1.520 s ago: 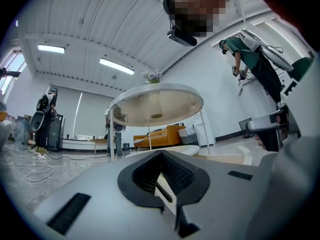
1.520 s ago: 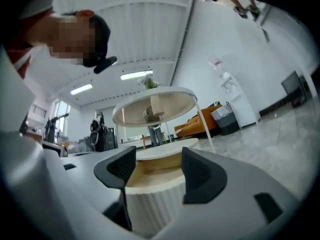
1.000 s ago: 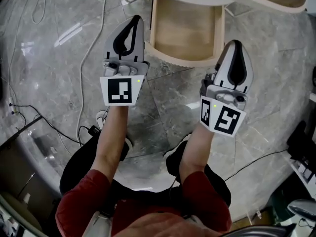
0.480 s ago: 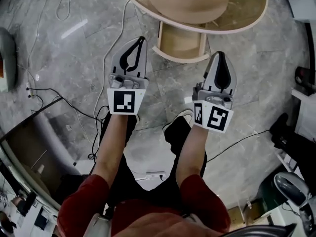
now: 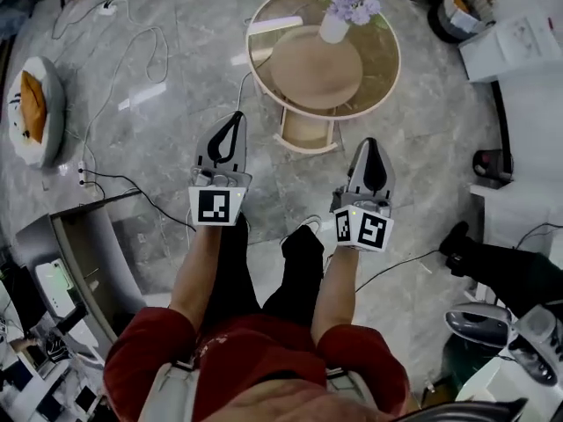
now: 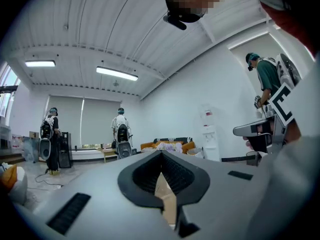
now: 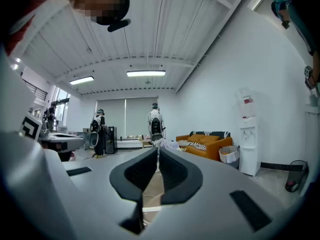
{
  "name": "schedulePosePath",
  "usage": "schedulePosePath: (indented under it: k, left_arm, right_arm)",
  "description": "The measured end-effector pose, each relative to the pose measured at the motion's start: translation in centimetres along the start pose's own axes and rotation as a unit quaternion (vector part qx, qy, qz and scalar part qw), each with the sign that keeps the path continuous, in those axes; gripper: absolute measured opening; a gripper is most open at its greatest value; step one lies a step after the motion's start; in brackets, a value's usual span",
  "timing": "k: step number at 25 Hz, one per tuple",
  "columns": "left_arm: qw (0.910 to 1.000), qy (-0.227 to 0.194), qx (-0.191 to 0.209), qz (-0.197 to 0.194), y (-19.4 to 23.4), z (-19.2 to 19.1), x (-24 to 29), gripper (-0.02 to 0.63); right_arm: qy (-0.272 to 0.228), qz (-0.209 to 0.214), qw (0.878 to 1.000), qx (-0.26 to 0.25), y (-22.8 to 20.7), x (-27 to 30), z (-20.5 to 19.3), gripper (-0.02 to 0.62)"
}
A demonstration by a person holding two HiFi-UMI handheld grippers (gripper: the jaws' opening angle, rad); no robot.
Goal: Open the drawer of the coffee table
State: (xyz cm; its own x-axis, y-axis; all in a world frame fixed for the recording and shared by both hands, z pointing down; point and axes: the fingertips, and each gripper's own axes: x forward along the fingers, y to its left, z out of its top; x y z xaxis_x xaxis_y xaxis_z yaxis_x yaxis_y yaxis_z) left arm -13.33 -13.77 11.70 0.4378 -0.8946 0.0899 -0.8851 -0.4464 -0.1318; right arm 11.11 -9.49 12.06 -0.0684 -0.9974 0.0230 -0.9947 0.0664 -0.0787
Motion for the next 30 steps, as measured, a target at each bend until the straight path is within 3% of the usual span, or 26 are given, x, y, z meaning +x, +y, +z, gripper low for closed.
schedulePosePath:
  k: [6,12,16,19,22,30]
  left_arm:
    - [0.9998,0.001,-0.018,-0.008,2.0,11.0,-5.9,0.014]
    - [0.9985,-0.053,0.005,-0.015,3.9,18.0,-9.8,0.014]
    - [0.9957,-0.089,-0.026,0.003,5.4,21.3,-11.1,0.014]
    - [0.9943,-0.106,-0.004,0.005,6.2,22.7,-10.8,0.014]
    - [0.9914,-0.131,-0.001,0.008,6.7,23.4,-11.1,0.014]
    - [0.9893,-0.144,0.014,0.018,8.0,24.6,-10.3,0.014]
  right_arm:
    - [-0.027,-0.005,1.0,-0.015,2.5,-4.4,12.9,0.028]
    - [-0.08,0.0,0.996,-0.033,5.9,-7.0,21.5,0.028]
    - [-0.107,0.01,0.994,-0.035,7.6,-6.9,24.0,0.028]
    - [-0.136,0.026,0.99,-0.038,9.1,-6.1,25.6,0.028]
    - [-0.131,0.034,0.989,-0.055,10.6,-6.0,25.4,0.028]
    - [-0.15,0.046,0.986,-0.049,11.0,-4.3,26.7,0.028]
